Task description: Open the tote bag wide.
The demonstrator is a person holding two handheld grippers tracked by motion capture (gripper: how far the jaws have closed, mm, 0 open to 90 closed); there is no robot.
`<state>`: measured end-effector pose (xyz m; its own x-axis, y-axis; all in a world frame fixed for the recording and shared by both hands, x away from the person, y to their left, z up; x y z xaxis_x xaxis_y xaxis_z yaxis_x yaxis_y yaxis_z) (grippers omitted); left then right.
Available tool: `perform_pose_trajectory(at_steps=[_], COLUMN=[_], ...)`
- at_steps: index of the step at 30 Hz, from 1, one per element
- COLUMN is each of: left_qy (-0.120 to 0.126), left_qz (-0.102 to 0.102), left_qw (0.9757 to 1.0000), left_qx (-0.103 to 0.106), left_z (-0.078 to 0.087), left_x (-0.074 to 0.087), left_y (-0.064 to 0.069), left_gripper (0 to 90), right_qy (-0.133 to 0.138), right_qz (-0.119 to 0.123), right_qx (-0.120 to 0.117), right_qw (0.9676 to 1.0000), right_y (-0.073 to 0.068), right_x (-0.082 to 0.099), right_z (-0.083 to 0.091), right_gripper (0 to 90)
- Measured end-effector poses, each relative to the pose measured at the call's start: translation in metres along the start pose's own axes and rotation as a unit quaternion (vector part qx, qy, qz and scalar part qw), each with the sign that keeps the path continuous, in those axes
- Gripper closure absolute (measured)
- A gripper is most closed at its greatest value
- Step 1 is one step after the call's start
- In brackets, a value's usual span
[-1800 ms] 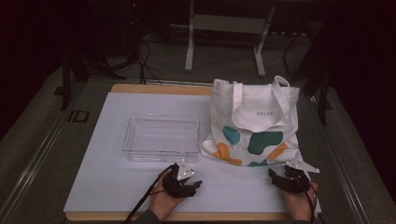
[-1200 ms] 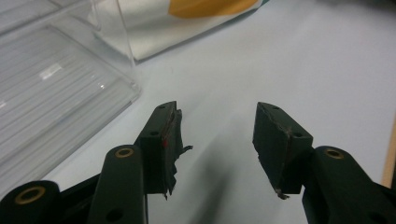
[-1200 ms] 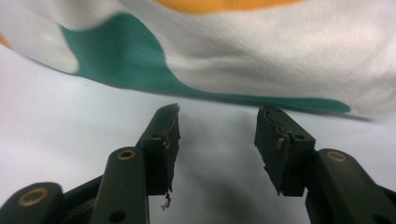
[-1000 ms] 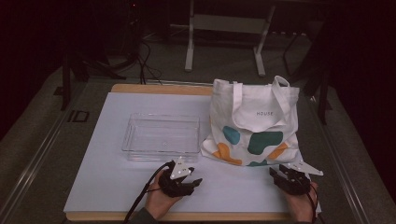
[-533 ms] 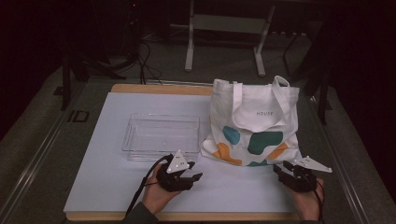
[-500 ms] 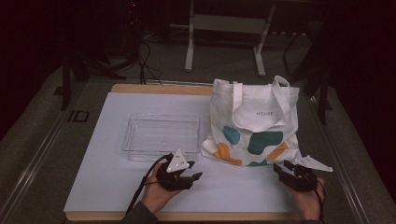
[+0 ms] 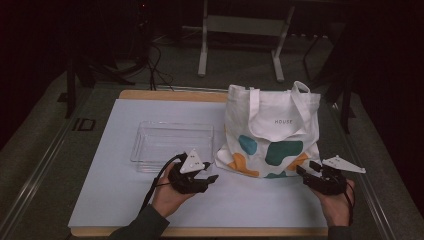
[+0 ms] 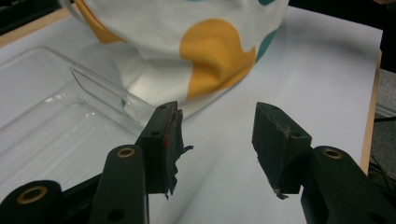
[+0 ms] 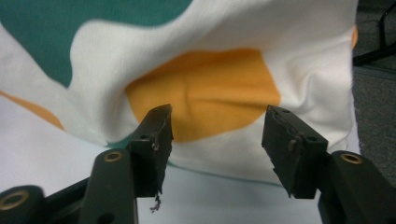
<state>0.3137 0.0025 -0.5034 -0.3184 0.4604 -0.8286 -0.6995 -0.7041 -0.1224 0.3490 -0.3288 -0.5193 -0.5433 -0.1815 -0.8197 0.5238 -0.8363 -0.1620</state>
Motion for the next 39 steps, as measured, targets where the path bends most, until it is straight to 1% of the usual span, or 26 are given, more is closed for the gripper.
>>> perform_pose_trajectory(at_steps=[3,4,6,8,12,16,18,21,25,27,29,30,31,34,38,39], left_qy=[-0.002,-0.003,-0.003,-0.002,0.004,0.006,0.008,0.006,0.009,0.007,0.004,0.005,0.004,0.003,-0.006,-0.007], left_qz=[-0.001,0.002,0.003,0.002,0.006,0.009,0.014,0.013,0.014,0.014,0.01,0.012,0.01,0.011,0.01,0.011], left_qw=[1.0,1.0,1.0,1.0,1.0,0.9999,0.9999,0.9999,0.9998,0.9997,0.9997,0.9997,0.9997,0.9997,0.9996,0.9996], left_qx=[0.001,0.002,0.003,0.001,-0.003,-0.004,-0.005,-0.009,-0.014,-0.017,-0.02,-0.021,-0.021,-0.022,-0.025,-0.026], left_z=[-0.002,-0.003,-0.003,-0.003,-0.004,-0.005,-0.006,-0.007,-0.008,-0.009,-0.011,-0.012,-0.013,-0.017,-0.023,-0.024], left_x=[-0.004,-0.006,-0.009,-0.012,-0.019,-0.025,-0.028,-0.031,-0.037,-0.039,-0.04,-0.042,-0.042,-0.045,-0.045,-0.045], left_y=[-0.003,-0.004,-0.006,-0.008,-0.015,-0.021,-0.024,-0.029,-0.036,-0.039,-0.043,-0.044,-0.045,-0.049,-0.052,-0.053], left_gripper=[51.1,51.1,51.1,51.1,51.1,51.1,51.3,51.6,51.6,51.7,51.6,51.6,51.7,51.6,51.4,51.4], right_qy=[0.005,0.006,0.003,0.008,0.013,0.008,0.007,0.009,0.008,0.01,0.014,0.016,0.017,0.02,0.026,0.025], right_qz=[-0.001,-0.001,-0.005,-0.006,-0.005,0.0,0.003,0.004,0.007,0.006,0.008,0.009,0.009,0.001,0.0,0.0], right_qx=[-0.001,-0.001,0.005,0.001,0.003,0.004,0.003,0.001,-0.005,-0.009,-0.011,-0.015,-0.019,-0.035,-0.045,-0.044], right_qw=[1.0,1.0,1.0,1.0,0.9999,1.0,1.0,1.0,0.9999,0.9999,0.9998,0.9997,0.9996,0.9992,0.9987,0.9987], right_y=[0.002,0.004,0.007,0.009,0.012,0.016,0.017,0.019,0.021,0.022,0.023,0.023,0.024,0.027,0.031,0.033], right_x=[-0.006,-0.008,-0.011,-0.016,-0.024,-0.03,-0.031,-0.036,-0.043,-0.046,-0.05,-0.052,-0.054,-0.059,-0.064,-0.065], right_z=[0.002,0.003,0.005,0.007,0.008,0.007,0.007,0.007,0.009,0.009,0.009,0.009,0.008,0.007,0.005,0.005], right_gripper=[39.8,39.7,39.5,38.8,37.3,37.3,37.2,36.2,34.2,33.7,32.7,31.7,30.6,27.6,23.8,22.9])
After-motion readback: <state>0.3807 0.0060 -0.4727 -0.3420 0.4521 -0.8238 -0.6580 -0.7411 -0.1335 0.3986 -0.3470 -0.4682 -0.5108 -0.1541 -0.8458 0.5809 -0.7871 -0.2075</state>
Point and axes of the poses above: each handheld gripper's, and its own axes: z roughly backward along the jaws, x roughly out of its underside, y roughly to its right, the point moved 9 cm from there along -z, roughly forward along the jaws, and after that the axes turned 13 degrees about -x, right-handed, at the moved point
